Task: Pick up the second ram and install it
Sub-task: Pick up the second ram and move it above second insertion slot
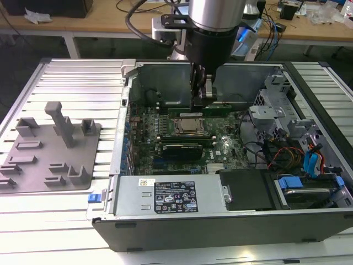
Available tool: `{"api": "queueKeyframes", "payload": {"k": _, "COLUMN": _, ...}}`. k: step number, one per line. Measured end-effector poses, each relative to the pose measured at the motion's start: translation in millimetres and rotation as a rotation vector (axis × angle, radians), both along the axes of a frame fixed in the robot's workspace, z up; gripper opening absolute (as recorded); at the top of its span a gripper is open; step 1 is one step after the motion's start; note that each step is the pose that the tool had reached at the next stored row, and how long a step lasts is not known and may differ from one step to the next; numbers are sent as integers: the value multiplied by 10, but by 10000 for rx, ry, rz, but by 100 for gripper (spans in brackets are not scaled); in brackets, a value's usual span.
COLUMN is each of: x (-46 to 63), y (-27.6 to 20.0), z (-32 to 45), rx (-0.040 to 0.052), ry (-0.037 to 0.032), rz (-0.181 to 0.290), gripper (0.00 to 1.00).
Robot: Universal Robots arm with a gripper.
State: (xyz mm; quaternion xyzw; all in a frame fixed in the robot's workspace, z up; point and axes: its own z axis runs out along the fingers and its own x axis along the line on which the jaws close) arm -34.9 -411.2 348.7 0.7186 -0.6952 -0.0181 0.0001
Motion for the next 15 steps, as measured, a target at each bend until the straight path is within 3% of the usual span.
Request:
{"api": "queueKeyframes", "payload": {"k": 8, "x": -85, "y": 32, "z": -170, "rx": -1, "ry": 0, "rz": -5, "gripper": 9}}
{"api": "queueKeyframes", "payload": {"k": 10, "x": -86, "y": 39, "z": -218, "rx": -2, "ry": 0, "rz": -264, "gripper": 9}}
{"api": "queueKeyframes", "payload": {"k": 15, "x": -86, "y": 113, "z": -314, "rx": -3, "ry": 0, "rz": -309, "gripper": 9}}
